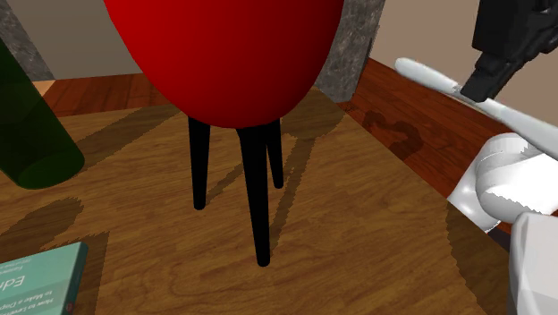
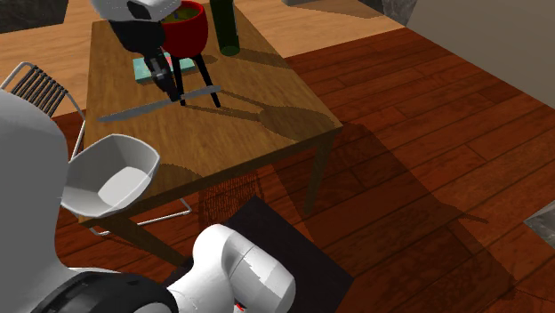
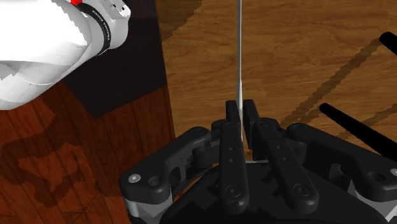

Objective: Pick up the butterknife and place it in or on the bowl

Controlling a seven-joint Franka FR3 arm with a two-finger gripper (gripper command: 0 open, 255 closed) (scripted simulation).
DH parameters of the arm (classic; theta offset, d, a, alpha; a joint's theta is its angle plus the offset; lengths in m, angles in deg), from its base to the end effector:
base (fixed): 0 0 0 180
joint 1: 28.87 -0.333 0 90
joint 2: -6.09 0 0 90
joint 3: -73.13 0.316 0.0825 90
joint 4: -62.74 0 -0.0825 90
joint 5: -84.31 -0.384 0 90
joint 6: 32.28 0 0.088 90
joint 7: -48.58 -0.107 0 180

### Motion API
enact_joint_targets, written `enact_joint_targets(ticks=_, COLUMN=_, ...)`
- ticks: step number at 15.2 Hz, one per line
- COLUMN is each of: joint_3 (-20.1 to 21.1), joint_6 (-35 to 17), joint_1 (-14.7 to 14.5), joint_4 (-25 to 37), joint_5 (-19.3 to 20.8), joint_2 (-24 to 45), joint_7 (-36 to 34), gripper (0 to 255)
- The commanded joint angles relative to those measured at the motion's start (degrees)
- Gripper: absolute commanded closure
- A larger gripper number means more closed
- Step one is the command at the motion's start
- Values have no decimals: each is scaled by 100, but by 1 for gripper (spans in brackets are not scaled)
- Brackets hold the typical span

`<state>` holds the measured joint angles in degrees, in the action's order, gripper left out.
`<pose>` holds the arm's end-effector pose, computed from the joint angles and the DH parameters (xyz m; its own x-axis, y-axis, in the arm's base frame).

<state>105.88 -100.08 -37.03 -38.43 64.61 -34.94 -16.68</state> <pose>0.1225 0.3240 0.7336 0.9194 -0.3898 0.0526 -0.3905 -0.9206 0.0026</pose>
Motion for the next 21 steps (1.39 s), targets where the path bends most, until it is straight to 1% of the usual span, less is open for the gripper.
enact_joint_targets(ticks=1, joint_3=44, joint_6=194, joint_1=-109, joint_4=20, joint_5=-165, joint_2=-220, joint_7=-210, gripper=255)
enact_joint_targets(ticks=7, joint_3=292, joint_6=658, joint_1=-325, joint_4=250, joint_5=-652, joint_2=-649, joint_7=-895, gripper=255)
enact_joint_targets(ticks=13, joint_3=617, joint_6=1086, joint_1=-443, joint_4=702, joint_5=-1188, joint_2=-899, joint_7=-1691, gripper=255)
enact_joint_targets(ticks=21, joint_3=636, joint_6=642, joint_1=-640, joint_4=-257, joint_5=-1318, joint_2=-1417, joint_7=-1510, gripper=255)
